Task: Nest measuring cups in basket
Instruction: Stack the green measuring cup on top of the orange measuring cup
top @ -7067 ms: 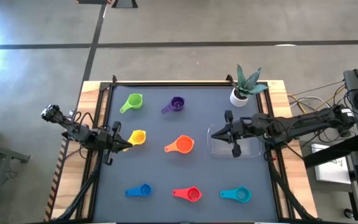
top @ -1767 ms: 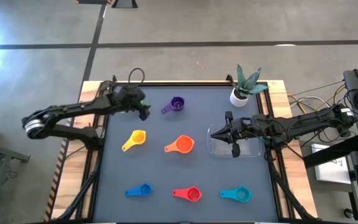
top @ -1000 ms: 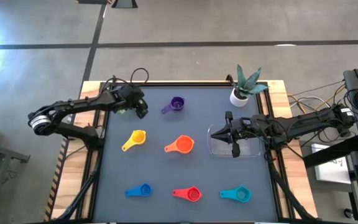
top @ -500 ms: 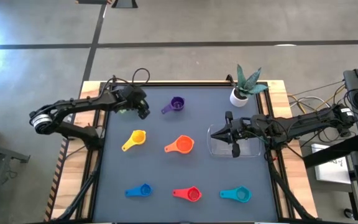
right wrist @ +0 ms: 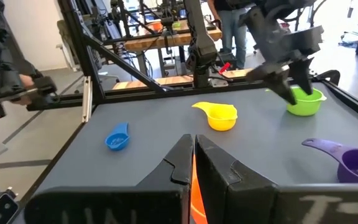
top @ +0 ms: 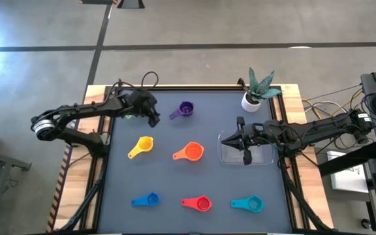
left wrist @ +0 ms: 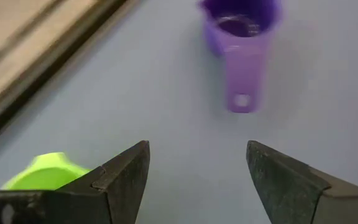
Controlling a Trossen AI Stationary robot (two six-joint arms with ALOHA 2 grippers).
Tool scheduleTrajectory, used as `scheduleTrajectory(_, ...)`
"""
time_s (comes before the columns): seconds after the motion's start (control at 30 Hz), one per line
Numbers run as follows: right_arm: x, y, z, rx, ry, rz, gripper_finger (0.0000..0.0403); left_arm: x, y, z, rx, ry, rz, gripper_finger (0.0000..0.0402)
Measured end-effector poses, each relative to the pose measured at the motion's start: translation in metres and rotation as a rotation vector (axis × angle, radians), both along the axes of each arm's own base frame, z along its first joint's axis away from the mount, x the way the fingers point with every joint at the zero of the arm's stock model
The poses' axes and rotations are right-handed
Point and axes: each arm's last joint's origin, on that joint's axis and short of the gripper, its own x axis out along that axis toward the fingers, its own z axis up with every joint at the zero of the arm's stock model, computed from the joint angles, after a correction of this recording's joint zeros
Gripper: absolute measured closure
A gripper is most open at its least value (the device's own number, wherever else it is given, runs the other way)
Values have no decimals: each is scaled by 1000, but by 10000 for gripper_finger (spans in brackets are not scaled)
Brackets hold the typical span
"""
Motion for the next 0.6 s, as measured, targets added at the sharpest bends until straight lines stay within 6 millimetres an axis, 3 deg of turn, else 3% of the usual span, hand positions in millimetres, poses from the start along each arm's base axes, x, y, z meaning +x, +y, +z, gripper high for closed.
scheduleTrajectory(0.6,0,0,0,-27,-2,-3,394,26,-21,16,-29,-85,-94,150)
